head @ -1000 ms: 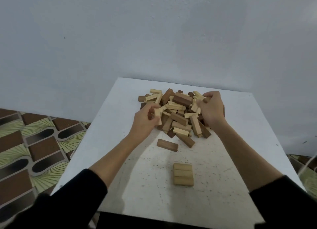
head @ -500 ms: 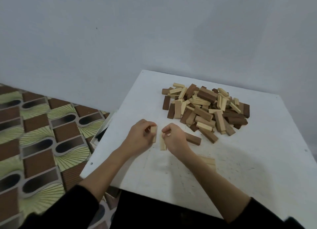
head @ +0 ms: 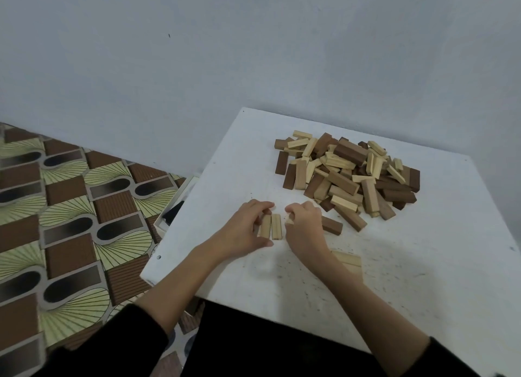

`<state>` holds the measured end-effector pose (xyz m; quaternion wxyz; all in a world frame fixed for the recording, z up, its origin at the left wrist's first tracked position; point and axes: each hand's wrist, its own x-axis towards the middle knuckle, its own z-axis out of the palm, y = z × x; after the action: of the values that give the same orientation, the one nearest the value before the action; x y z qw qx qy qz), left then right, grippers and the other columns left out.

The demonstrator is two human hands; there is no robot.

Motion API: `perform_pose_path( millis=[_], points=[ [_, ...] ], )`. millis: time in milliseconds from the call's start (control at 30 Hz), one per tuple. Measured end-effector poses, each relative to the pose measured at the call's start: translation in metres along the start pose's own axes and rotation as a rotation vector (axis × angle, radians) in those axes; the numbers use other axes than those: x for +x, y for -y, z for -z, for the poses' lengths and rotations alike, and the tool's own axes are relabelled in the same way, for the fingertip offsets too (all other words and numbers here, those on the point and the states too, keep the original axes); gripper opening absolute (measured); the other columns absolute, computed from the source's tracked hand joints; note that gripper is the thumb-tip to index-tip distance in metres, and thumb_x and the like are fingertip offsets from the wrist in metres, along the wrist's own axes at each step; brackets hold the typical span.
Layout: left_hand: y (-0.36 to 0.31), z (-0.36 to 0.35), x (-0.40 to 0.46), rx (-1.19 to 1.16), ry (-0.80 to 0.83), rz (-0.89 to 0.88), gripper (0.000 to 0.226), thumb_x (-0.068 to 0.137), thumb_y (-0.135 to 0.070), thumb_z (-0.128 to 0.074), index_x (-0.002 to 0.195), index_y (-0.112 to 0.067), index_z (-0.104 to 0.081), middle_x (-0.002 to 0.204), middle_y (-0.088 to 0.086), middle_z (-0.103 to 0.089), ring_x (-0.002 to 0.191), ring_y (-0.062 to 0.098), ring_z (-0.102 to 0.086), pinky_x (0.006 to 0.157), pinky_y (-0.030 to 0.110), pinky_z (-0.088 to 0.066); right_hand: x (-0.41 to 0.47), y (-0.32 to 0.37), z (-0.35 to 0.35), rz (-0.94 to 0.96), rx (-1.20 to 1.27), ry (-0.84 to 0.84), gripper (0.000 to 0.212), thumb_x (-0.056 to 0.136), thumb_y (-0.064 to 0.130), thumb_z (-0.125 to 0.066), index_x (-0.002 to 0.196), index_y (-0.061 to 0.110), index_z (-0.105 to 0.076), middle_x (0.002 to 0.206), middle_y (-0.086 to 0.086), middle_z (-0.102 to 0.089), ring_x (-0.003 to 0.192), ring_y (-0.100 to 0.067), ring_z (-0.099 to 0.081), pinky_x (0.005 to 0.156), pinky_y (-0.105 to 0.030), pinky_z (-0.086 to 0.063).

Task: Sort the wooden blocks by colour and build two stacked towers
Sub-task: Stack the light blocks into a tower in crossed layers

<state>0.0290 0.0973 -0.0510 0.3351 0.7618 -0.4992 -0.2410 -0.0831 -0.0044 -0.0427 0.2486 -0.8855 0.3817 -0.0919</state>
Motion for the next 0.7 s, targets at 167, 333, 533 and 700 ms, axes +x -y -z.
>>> perform_pose_path(
  millis=[167,333,533,700],
  points=[
    [-0.001,-0.008,-0.001,-0.037,-0.076,-0.021,0.076,0.069,-0.016,-0.084,0.134,-0.017,-0.046,0.112,-0.004,-0.051,0.083,0.0,-0.046,0.073,0.001,-0.035,-0.004,-0.003,0.003,-0.034,0.091,-0.052,0.028,0.092,0.002,-0.053,0.119,0.003,-0.059,0.116,-0.009,-0.05,0.101,-0.016,-0.047,0.078,-0.013,-0.03],
    [-0.001,-0.013,0.001,-0.051,-0.094,-0.054,0.073,0.071,-0.018,-0.082,0.134,-0.018,-0.045,0.108,-0.01,-0.05,0.092,-0.001,-0.044,0.075,0.002,-0.035,-0.005,0.0,0.001,-0.017,0.117,-0.156,0.018,0.09,0.003,-0.057,0.106,0.0,-0.066,0.102,-0.011,-0.055,0.091,-0.018,-0.047,0.07,-0.016,-0.029],
    [0.001,-0.01,0.004,-0.047,-0.075,-0.073,0.072,0.071,-0.016,-0.081,0.134,-0.018,-0.045,0.106,-0.011,-0.048,0.092,-0.012,-0.039,0.074,0.0,-0.032,0.0,0.002,0.001,-0.073,0.18,-0.157,0.017,0.091,0.002,-0.052,0.095,0.0,-0.068,0.097,-0.013,-0.059,0.082,-0.014,-0.046,0.062,-0.012,-0.033],
    [0.006,-0.003,0.007,-0.023,-0.085,-0.045,0.077,0.07,-0.017,-0.083,0.136,-0.018,-0.042,0.114,-0.006,-0.05,0.083,-0.003,-0.046,0.068,0.003,-0.037,-0.002,-0.001,0.006,-0.01,0.235,-0.113,0.031,0.092,-0.005,-0.043,0.119,0.001,-0.058,0.116,-0.012,-0.057,0.103,-0.019,-0.054,0.082,-0.014,-0.041]
  ],
)
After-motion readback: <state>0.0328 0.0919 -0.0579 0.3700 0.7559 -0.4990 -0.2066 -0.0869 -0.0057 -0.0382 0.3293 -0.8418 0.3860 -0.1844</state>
